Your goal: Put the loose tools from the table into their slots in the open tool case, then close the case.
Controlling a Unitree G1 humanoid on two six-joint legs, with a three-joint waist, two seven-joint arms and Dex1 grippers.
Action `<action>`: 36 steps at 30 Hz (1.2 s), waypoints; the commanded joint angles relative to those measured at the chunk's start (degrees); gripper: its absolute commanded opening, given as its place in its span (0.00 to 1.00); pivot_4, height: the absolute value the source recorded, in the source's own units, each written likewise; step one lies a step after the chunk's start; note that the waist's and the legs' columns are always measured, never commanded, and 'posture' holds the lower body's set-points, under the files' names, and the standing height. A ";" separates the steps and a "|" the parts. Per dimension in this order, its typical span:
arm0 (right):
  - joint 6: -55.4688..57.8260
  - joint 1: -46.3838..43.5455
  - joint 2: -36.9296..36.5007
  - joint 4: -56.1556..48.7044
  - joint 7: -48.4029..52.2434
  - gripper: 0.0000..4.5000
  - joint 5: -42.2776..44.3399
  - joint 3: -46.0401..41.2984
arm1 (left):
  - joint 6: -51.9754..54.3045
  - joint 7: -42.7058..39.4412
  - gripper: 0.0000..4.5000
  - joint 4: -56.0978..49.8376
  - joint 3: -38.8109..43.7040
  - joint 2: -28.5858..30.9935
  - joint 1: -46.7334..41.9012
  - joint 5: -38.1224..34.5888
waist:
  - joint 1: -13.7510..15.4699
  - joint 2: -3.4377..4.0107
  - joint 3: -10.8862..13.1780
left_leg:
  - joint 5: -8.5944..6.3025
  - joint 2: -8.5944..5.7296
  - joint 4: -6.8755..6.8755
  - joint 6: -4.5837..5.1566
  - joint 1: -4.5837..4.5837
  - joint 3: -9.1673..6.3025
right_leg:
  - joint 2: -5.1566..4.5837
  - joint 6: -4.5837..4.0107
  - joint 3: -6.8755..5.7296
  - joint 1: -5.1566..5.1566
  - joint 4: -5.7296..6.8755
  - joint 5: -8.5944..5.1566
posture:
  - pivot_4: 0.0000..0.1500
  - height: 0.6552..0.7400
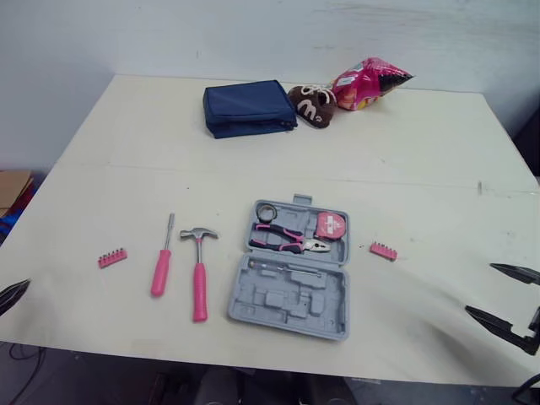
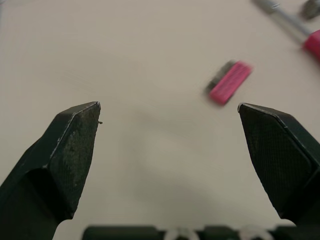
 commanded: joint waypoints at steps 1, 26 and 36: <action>-3.37 0.81 -1.53 5.90 1.92 1.00 0.04 -3.24 | -4.38 1.88 0.99 6.38 3.48 0.66 2.16 0.94 | -0.16 0.00 0.00 | -0.01 0.00 -0.04 -0.02 0.00 0.02 | -0.01 -0.01 0.00 -0.02 0.00 -0.01 | 1.00 1.00; 15.20 -6.09 4.69 -31.39 -5.40 1.00 6.53 15.84 | 41.49 25.19 0.99 -66.95 -8.83 -8.81 6.18 -15.56 | -0.52 -0.15 0.04 | 0.30 -0.03 0.14 -0.09 0.01 0.01 | 0.12 0.43 0.04 0.10 0.23 0.16 | 1.00 1.00; 15.11 -8.29 5.47 -30.21 -4.74 1.00 5.26 17.94 | 68.59 53.87 0.99 -84.33 -22.78 -18.10 -5.27 -21.43 | 0.02 -0.14 0.06 | 0.43 -0.02 0.29 -0.08 0.08 -0.04 | 0.25 0.46 0.10 0.27 0.23 0.27 | 1.00 1.00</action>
